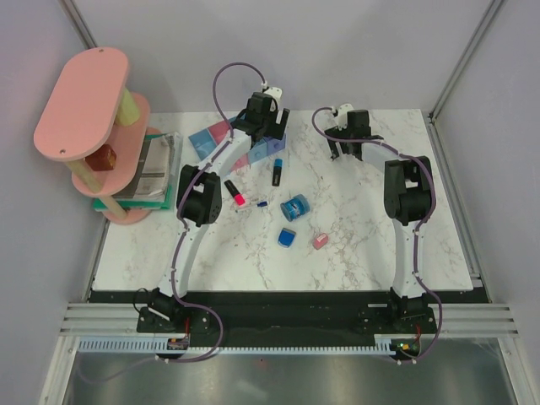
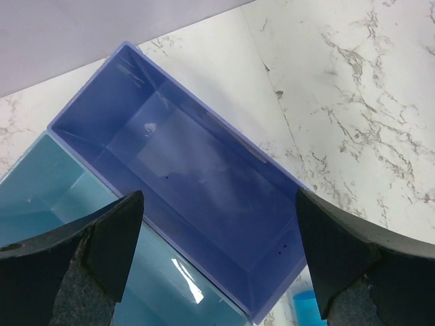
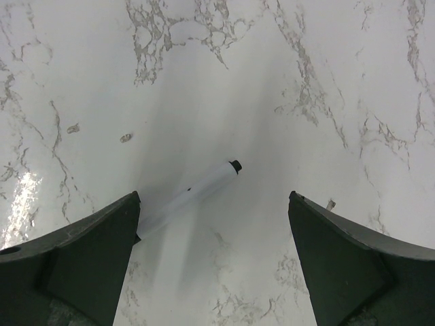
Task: Sort the stationery into containers
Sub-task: Move the pen to the center of the board.
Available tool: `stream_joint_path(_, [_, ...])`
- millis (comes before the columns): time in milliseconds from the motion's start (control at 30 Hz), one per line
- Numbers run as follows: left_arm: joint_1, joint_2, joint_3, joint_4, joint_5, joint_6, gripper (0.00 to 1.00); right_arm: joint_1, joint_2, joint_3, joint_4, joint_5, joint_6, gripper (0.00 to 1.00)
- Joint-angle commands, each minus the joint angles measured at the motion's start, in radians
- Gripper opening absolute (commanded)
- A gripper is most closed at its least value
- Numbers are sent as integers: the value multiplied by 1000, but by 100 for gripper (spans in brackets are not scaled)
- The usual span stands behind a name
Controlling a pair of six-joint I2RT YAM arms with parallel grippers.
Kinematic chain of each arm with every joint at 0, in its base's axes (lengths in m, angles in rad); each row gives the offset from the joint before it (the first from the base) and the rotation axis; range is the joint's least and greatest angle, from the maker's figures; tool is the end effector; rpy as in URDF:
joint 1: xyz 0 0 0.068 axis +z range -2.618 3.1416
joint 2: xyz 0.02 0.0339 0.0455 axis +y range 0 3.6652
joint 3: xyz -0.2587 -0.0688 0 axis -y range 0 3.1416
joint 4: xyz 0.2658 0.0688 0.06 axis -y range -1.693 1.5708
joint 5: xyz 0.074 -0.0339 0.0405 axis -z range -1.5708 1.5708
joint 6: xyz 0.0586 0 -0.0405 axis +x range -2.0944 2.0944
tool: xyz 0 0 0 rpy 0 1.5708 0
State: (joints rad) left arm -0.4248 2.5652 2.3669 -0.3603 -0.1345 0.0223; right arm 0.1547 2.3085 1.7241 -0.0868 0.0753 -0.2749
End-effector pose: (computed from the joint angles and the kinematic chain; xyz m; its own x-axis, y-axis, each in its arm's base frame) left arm 0.5693 -0.2489 0.1910 -0.4760 0.2396 -0.8462 0.3155 0.9447 0.0900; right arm 0.5466 0.0808 0.1260 -0.5655 -0.3621 -0.7410 -0.2587 0.9310 -0.2576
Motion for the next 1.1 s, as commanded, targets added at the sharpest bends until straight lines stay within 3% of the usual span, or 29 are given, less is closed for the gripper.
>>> stream_joint_path(0, [4, 15, 42, 1, -40, 54, 100, 2, -24, -35, -59, -2, -1, 98])
stream_joint_path(267, [-43, 36, 15, -19, 65, 102, 100, 0, -61, -92, -70, -5, 13, 98])
stream_joint_path(1067, [-186, 7, -32, -98, 157, 125, 100, 0, -326, -457, -123, 6, 28, 98])
